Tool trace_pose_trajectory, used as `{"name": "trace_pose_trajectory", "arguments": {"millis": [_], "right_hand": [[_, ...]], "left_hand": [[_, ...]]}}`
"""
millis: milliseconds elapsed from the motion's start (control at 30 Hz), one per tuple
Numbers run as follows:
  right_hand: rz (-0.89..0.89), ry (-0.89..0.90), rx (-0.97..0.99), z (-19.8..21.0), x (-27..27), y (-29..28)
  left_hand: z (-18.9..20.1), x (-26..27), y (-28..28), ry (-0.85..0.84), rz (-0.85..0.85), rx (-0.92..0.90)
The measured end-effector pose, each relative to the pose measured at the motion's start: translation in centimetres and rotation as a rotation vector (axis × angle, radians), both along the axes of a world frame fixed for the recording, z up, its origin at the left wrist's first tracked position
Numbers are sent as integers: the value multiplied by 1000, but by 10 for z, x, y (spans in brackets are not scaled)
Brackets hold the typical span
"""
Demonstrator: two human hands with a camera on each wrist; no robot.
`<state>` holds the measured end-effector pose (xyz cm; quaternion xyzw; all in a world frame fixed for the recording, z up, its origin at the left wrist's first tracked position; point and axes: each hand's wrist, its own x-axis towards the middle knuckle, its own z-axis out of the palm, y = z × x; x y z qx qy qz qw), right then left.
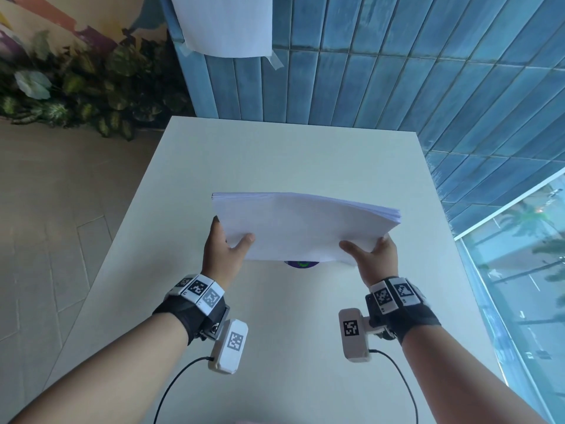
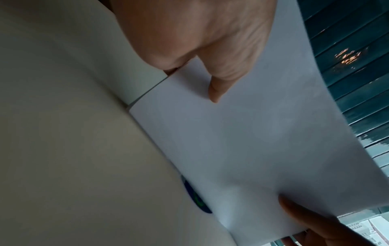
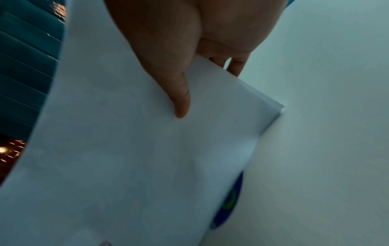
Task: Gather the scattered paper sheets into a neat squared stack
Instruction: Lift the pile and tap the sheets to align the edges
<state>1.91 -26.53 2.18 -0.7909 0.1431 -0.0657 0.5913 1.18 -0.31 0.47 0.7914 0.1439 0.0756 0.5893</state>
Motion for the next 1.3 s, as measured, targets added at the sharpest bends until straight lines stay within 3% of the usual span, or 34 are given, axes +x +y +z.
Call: {"name": "trace_pose_trajectory", "arguments": {"millis": [233, 533, 767, 900, 967, 1033, 1167, 1300], "right_hand": [[-40, 7, 0, -8, -2, -1], [38, 112, -188, -13, 1, -8], [4, 112, -200, -3, 6, -8], [-113, 190, -106, 1, 11, -4], [-174, 158, -46, 8, 16, -2], [-194, 42, -107, 25, 20, 2], [60, -281, -320, 80, 23, 22], [393, -310, -269, 119, 32, 40]], "left_hand": [[-2, 3, 0, -32, 15, 35], [-1, 6, 8, 24, -48, 102], [33, 15, 19, -60, -147, 163], [56, 20, 23, -125, -214, 312], [72, 23, 23, -154, -267, 412], [90, 27, 21, -167, -330, 502], [124, 37, 13, -144, -482, 742], [153, 44, -3, -115, -598, 886]]}}
